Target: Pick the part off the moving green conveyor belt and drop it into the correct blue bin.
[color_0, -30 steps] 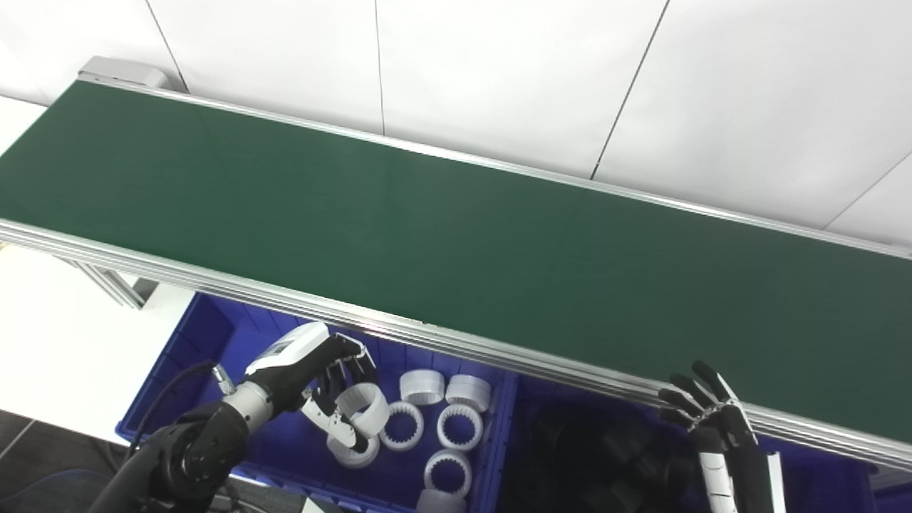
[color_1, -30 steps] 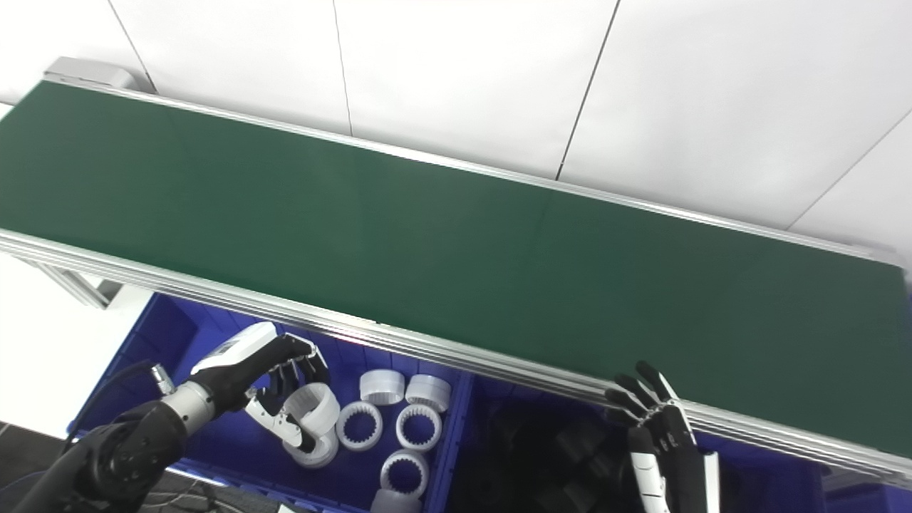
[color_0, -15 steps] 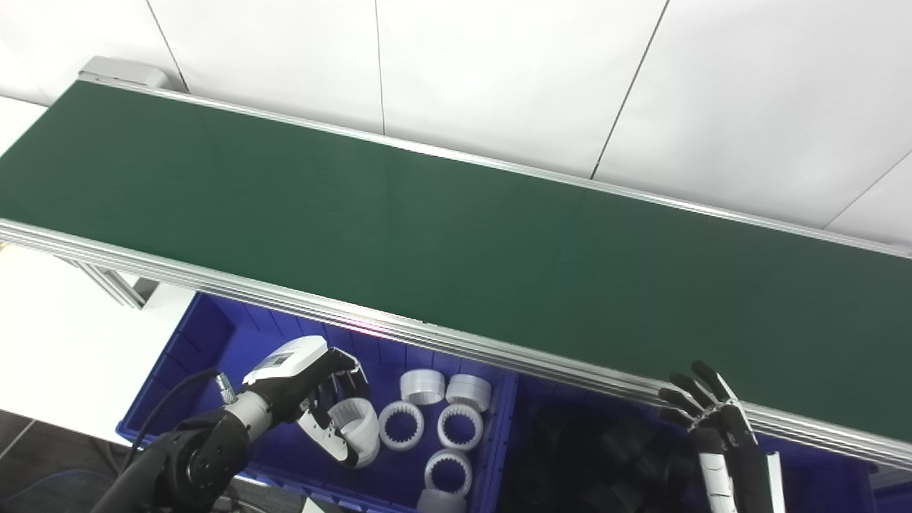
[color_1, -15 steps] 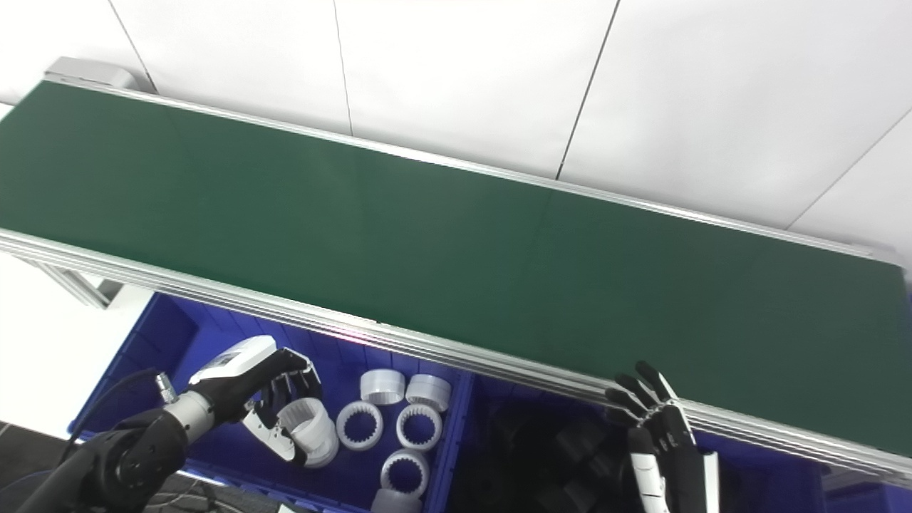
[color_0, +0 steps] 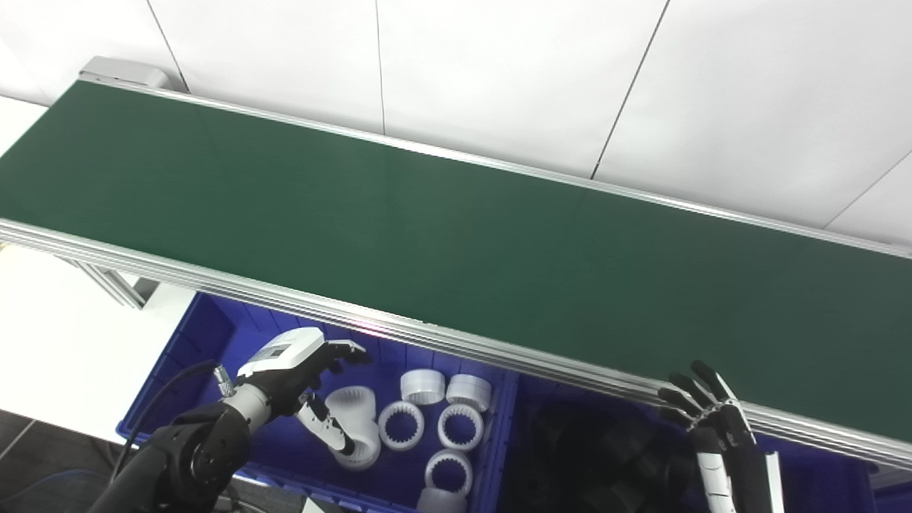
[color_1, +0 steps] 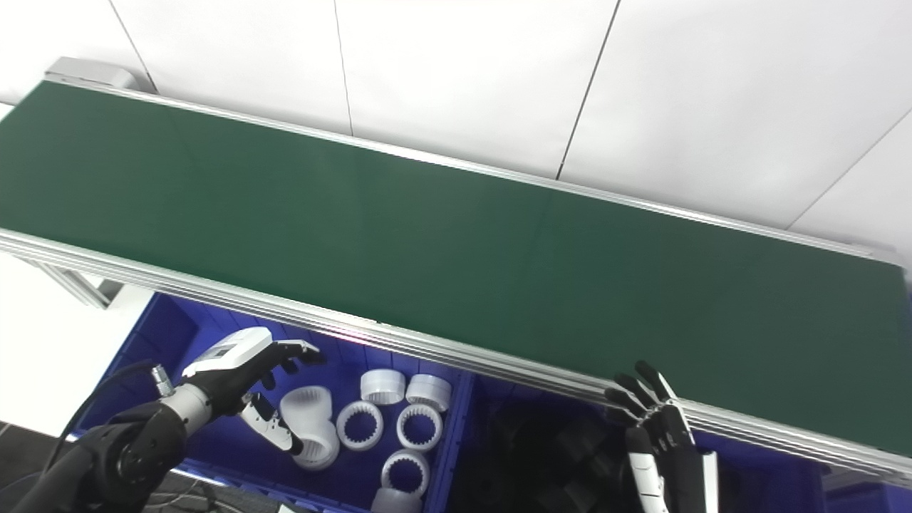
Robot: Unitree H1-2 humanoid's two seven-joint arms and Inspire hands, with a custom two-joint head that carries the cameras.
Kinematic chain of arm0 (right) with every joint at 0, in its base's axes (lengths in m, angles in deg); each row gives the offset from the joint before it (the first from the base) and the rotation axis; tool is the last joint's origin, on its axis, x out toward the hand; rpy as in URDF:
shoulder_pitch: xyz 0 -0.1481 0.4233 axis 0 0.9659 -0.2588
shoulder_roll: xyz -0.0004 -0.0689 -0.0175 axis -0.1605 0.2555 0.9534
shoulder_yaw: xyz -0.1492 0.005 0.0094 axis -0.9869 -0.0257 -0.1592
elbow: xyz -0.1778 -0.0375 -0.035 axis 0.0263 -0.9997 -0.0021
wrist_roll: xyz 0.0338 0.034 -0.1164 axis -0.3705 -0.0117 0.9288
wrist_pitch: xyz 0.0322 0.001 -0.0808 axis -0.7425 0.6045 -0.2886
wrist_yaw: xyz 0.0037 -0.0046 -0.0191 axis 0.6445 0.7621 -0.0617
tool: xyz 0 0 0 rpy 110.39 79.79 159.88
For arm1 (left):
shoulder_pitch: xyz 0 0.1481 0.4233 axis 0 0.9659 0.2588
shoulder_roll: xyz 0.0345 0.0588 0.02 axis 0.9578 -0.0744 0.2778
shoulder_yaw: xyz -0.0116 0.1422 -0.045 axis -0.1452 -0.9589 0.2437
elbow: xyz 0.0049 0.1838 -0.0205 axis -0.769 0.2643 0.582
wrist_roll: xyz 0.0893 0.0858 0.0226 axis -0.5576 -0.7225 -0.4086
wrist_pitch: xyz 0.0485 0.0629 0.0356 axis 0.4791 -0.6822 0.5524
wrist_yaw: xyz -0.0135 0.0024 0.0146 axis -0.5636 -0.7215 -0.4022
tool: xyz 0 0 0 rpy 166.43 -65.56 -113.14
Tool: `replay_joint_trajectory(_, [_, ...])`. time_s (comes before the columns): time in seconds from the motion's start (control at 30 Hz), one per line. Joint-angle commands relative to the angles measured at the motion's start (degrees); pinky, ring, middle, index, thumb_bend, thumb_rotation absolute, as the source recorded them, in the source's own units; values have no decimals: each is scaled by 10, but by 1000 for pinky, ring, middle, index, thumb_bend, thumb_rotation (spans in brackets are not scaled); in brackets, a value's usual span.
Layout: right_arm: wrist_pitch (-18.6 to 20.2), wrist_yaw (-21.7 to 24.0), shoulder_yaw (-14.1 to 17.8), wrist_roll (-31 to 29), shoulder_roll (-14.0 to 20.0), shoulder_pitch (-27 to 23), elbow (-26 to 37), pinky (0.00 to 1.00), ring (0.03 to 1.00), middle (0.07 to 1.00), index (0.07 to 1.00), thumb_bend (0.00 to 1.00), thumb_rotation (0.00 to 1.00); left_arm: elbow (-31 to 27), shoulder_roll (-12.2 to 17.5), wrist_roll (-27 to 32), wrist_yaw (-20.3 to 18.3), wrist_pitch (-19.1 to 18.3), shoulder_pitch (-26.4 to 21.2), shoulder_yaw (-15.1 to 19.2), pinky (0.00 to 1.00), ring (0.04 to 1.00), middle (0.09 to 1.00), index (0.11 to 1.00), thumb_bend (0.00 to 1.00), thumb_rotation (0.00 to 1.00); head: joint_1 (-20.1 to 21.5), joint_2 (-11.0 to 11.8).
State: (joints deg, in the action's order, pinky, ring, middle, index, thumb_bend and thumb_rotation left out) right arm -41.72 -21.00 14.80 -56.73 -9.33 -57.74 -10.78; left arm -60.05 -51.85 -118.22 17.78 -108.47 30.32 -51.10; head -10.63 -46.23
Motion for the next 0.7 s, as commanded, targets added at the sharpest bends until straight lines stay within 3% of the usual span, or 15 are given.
replay_joint_trajectory(0.0, [-22, 2, 2, -1, 0, -2, 6, 644, 729, 782, 857, 675, 755, -18, 10, -4, -5, -15, -7, 4, 594, 802, 876, 865, 863, 0, -1, 0])
replay_joint_trajectory(0.13, [-25, 3, 2, 0, -1, -3, 3, 645, 729, 782, 859, 668, 753, -33, 10, -10, -19, -33, -10, 2, 598, 807, 872, 863, 860, 0, 1, 3])
replay_joint_trajectory(0.23, [-24, 2, 3, 1, -3, -3, 2, 643, 727, 778, 857, 679, 748, -45, 10, 14, -17, -25, -7, 12, 603, 805, 864, 857, 845, 0, 2, 7])
replay_joint_trajectory(0.43, [-28, 4, 2, 3, -5, -5, -3, 646, 727, 780, 858, 667, 746, -99, 9, 50, -16, -20, 0, 28, 579, 722, 790, 804, 788, 0, 7, 14])
replay_joint_trajectory(0.6, [-28, 1, 3, 6, -10, -6, -7, 636, 721, 776, 854, 679, 748, -157, -7, 116, 1, 0, 4, 56, 537, 638, 706, 724, 754, 0, 10, 23])
replay_joint_trajectory(0.67, [-28, 2, 3, 8, -11, -9, -13, 636, 722, 776, 854, 676, 751, -181, -16, 169, 7, 15, 2, 70, 514, 609, 684, 701, 738, 0, 13, 32])
